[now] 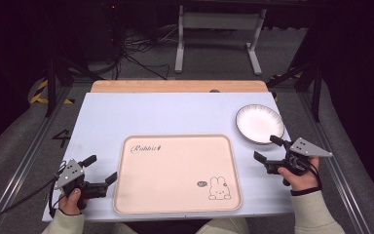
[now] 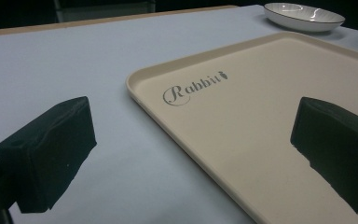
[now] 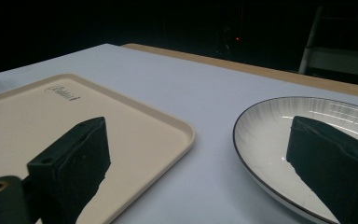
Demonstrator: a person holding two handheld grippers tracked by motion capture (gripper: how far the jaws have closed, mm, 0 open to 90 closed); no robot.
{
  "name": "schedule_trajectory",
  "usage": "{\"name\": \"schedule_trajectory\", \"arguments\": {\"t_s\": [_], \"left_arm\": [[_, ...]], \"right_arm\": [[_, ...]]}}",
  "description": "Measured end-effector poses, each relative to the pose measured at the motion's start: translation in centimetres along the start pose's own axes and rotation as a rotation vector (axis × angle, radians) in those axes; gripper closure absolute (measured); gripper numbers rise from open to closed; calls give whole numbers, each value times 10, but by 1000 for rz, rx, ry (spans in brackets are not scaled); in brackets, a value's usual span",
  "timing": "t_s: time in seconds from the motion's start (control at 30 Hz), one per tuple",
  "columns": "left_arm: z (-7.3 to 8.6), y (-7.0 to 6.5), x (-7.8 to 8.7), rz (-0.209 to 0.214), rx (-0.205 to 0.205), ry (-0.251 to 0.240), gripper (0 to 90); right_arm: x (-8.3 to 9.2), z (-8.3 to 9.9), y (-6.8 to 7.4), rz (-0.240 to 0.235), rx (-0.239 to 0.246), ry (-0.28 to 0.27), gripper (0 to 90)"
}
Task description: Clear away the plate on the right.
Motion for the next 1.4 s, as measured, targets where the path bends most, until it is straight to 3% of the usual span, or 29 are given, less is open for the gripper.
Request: {"name": "schedule_trajectory", "arguments": {"t_s": [0.23, 0.5, 0.6, 0.77, 0.93, 1.4], "left_arm": [[0, 0, -1, 0, 3, 0, 4], [0, 0, -1, -2, 2, 1, 4], [0, 0, -1, -3, 4, 3, 4], [0, 0, -1, -2, 1, 5, 4], [0, 0, -1, -3, 3, 5, 4], [0, 0, -1, -3, 3, 6, 4]], "right_arm": [[-3, -7, -10, 14, 18, 27, 55], [-8, -7, -30, 47, -19, 53, 67], [-8, -10, -37, 36, -42, 64, 148], [-12, -14, -47, 60, -45, 65, 134], [-15, -12, -60, 96, -80, 70, 162], [-22, -14, -85, 145, -114, 86, 164]]}}
Point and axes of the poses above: each handheld gripper's, and its own axes: x roughly backward along the jaws, z roughly out of its underside, y roughly to its left, the point moved 4 cm from there along -x, roughly forward along the jaws, and after that the axes turned 2 degrees about x, right-handed, at the moved point
